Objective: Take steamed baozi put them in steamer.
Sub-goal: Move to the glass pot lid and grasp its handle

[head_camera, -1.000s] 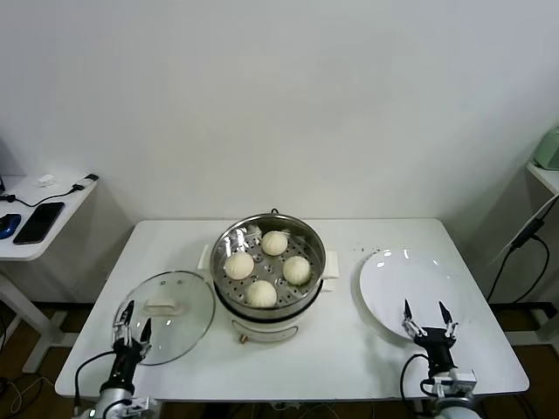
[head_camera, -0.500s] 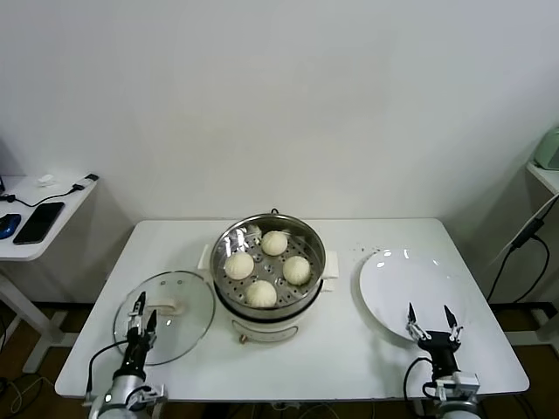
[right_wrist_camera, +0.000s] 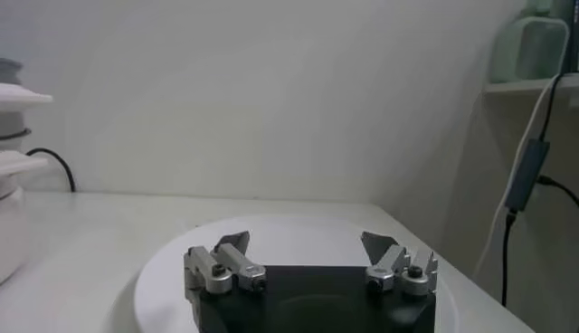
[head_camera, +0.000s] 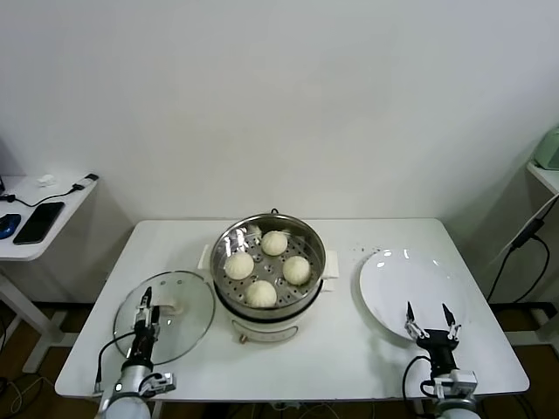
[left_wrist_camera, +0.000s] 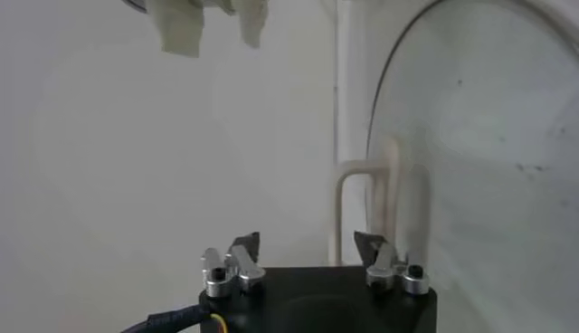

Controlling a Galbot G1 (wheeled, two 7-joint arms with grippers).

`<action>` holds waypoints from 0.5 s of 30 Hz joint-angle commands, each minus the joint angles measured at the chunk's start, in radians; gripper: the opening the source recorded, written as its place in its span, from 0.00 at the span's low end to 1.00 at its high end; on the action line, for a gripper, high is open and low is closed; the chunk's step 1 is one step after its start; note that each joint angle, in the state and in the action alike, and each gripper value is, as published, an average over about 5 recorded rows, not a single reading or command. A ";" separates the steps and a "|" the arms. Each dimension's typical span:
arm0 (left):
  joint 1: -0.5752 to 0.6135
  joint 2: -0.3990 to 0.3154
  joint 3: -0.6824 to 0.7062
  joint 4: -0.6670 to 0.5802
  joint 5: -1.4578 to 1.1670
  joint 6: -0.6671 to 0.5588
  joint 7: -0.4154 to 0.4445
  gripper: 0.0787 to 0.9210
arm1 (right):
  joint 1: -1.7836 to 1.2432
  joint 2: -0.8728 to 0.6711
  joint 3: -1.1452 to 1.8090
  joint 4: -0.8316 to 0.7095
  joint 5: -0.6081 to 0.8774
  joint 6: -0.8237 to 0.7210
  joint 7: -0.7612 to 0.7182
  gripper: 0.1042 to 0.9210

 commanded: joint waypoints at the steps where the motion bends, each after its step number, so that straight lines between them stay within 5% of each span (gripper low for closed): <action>1: -0.023 -0.002 0.005 0.027 0.010 0.020 0.007 0.66 | 0.000 0.001 0.000 -0.001 -0.002 -0.001 0.000 0.88; 15: -0.031 -0.001 -0.001 0.080 0.017 -0.052 -0.024 0.18 | -0.003 0.007 -0.003 0.008 -0.014 -0.006 0.001 0.88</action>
